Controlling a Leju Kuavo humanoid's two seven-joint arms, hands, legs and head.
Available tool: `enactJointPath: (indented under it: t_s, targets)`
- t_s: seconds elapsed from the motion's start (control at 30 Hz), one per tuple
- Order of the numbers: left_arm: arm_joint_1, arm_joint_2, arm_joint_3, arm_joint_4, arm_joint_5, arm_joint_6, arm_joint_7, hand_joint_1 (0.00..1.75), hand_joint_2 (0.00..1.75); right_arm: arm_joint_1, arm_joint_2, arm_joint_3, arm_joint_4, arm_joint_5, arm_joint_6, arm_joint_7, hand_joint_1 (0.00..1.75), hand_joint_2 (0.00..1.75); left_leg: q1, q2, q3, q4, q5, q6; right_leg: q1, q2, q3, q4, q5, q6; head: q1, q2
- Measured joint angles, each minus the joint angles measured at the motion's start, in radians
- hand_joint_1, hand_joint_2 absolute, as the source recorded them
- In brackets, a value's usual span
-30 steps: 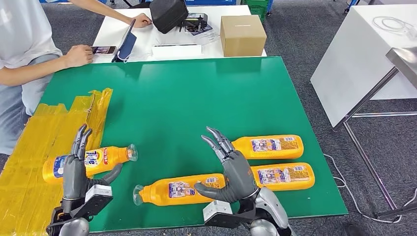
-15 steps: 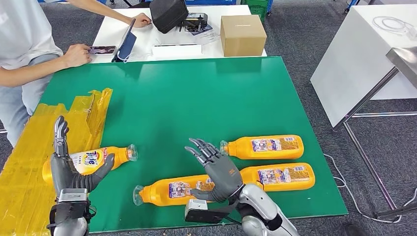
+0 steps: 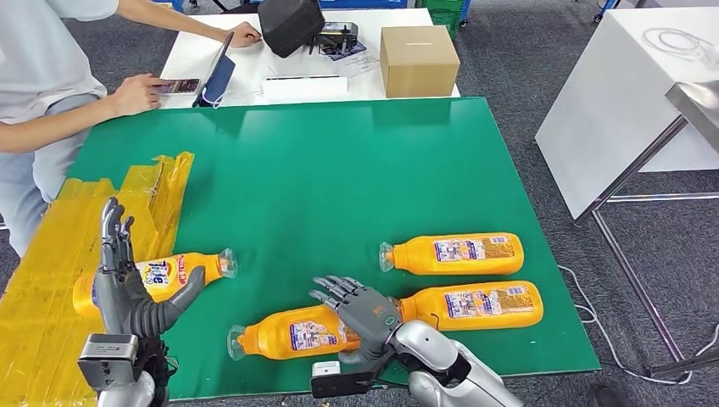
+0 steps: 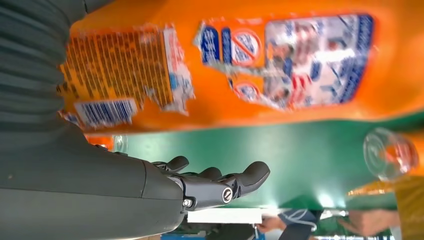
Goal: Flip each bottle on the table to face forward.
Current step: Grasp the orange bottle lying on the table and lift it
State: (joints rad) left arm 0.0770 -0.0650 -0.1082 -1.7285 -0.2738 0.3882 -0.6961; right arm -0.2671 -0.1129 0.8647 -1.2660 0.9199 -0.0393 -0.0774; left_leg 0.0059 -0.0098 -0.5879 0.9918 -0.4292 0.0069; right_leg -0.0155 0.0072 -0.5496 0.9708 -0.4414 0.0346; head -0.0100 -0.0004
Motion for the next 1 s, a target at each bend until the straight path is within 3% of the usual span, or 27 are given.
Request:
enactJointPath:
  t_s: [0.2,0.33,0.47,0.83,0.9,0.93,1.0]
  targets:
    - [-0.008,-0.003,-0.008,0.000,0.006,-0.010,-0.001,0.00,1.75,-0.027,-0.008,0.029,0.042,0.015,0.002,0.019,0.00,1.75,0.000,0.000,0.000,0.000,0.000,0.000,0.000,0.000,0.000,0.000,0.000,0.000,0.000,0.000]
    - [-0.008,-0.008,-0.014,0.001,0.011,-0.021,0.000,0.00,1.75,-0.035,-0.005,0.036,0.062,0.066,-0.022,0.081,0.00,1.75,0.000,0.000,0.000,0.000,0.000,0.000,0.000,0.000,0.000,0.000,0.000,0.000,0.000,0.000]
    - [-0.008,-0.012,-0.026,0.001,0.011,-0.023,0.005,0.00,1.75,-0.047,0.008,0.039,0.088,0.120,-0.038,0.150,0.00,1.75,0.000,0.000,0.000,0.000,0.000,0.000,0.000,0.000,0.000,0.000,0.000,0.000,0.000,0.000]
    - [-0.008,-0.023,-0.038,0.004,0.010,-0.036,0.016,0.00,1.75,-0.087,0.062,0.037,0.183,0.169,-0.047,0.200,0.01,1.75,0.000,0.001,0.003,0.000,0.000,0.000,0.000,0.000,0.002,0.000,0.000,0.000,0.000,0.000]
    - [-0.009,-0.024,-0.039,0.004,0.010,-0.038,0.018,0.00,1.75,-0.092,0.070,0.036,0.198,0.174,-0.047,0.204,0.16,1.75,0.000,0.001,0.003,0.000,0.000,0.000,0.000,0.000,0.003,0.000,0.000,0.000,0.000,0.000]
    - [-0.009,-0.024,-0.039,0.005,0.010,-0.039,0.019,0.00,1.75,-0.096,0.074,0.035,0.206,0.176,-0.046,0.207,0.34,1.75,0.000,0.001,0.004,0.000,0.000,0.000,0.000,0.000,0.003,0.000,0.000,0.000,0.000,0.000]
    - [-0.011,-0.024,-0.041,0.007,0.011,-0.043,0.021,0.00,1.75,-0.105,0.084,0.032,0.227,0.178,-0.042,0.211,0.96,1.75,0.000,0.001,0.004,0.000,0.000,0.000,0.000,0.000,0.003,0.000,0.000,0.000,0.000,0.000]
